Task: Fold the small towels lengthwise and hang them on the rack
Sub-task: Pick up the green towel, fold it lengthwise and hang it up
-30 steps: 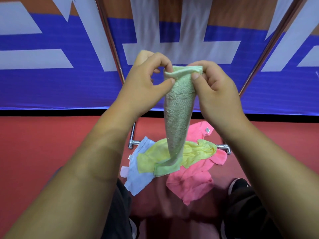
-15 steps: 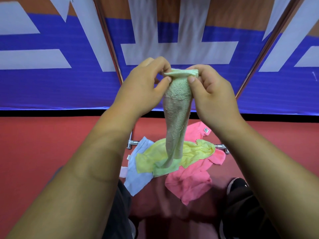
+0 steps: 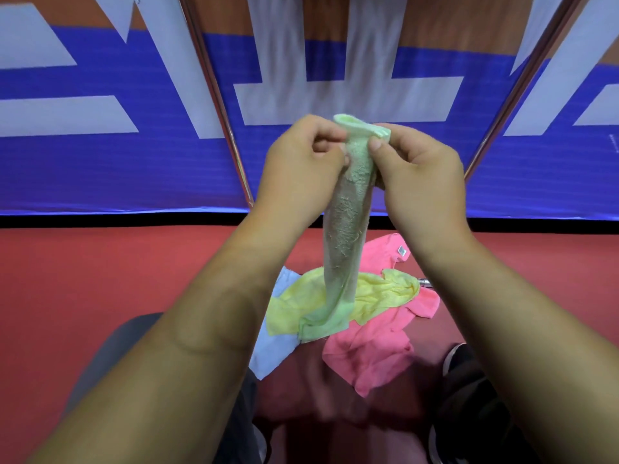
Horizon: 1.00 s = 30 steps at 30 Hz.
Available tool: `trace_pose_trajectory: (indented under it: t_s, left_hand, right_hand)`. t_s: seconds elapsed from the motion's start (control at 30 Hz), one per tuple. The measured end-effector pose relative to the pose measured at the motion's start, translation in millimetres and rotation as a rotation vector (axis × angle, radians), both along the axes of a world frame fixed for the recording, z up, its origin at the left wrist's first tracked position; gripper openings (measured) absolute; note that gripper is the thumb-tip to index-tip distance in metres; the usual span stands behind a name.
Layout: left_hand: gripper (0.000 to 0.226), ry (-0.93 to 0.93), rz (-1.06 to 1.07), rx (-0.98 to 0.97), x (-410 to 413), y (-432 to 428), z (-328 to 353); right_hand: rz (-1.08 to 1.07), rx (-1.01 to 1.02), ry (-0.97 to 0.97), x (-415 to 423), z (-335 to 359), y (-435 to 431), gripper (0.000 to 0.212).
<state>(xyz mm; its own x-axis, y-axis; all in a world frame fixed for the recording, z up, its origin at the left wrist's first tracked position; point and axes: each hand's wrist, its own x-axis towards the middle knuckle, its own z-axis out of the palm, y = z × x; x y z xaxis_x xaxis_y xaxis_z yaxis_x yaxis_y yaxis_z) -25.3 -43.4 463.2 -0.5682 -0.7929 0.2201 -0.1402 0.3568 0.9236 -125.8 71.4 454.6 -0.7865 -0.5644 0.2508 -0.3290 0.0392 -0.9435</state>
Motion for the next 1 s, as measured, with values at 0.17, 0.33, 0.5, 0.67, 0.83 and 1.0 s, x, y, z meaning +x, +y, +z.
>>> trace_pose_trajectory:
  t_s: [0.17,0.33,0.5,0.67,0.83,1.0]
  left_hand:
    - [0.036,-0.042,-0.116,-0.133,0,13,4]
    - [0.044,-0.019,-0.147,-0.094,-4,16,-1]
    - [0.037,0.055,-0.108,-0.035,-6,15,-6]
    - [0.027,0.099,-0.036,0.043,-10,13,-13]
    - [0.023,0.116,-0.039,0.076,-12,9,-10]
    - [0.028,0.15,-0.14,0.141,-13,3,-12]
  right_hand:
    - [0.126,0.018,-0.059,1,-3,-3,0.032]
    - [0.165,0.028,-0.102,-7,-3,0,0.05]
    - [0.271,-0.043,-0.275,-11,0,1,0.069]
    - [0.302,-0.092,-0.429,-11,1,3,0.077]
    - [0.216,0.021,-0.283,-16,10,9,0.056]
    - [0.15,-0.014,-0.154,-9,11,14,0.031]
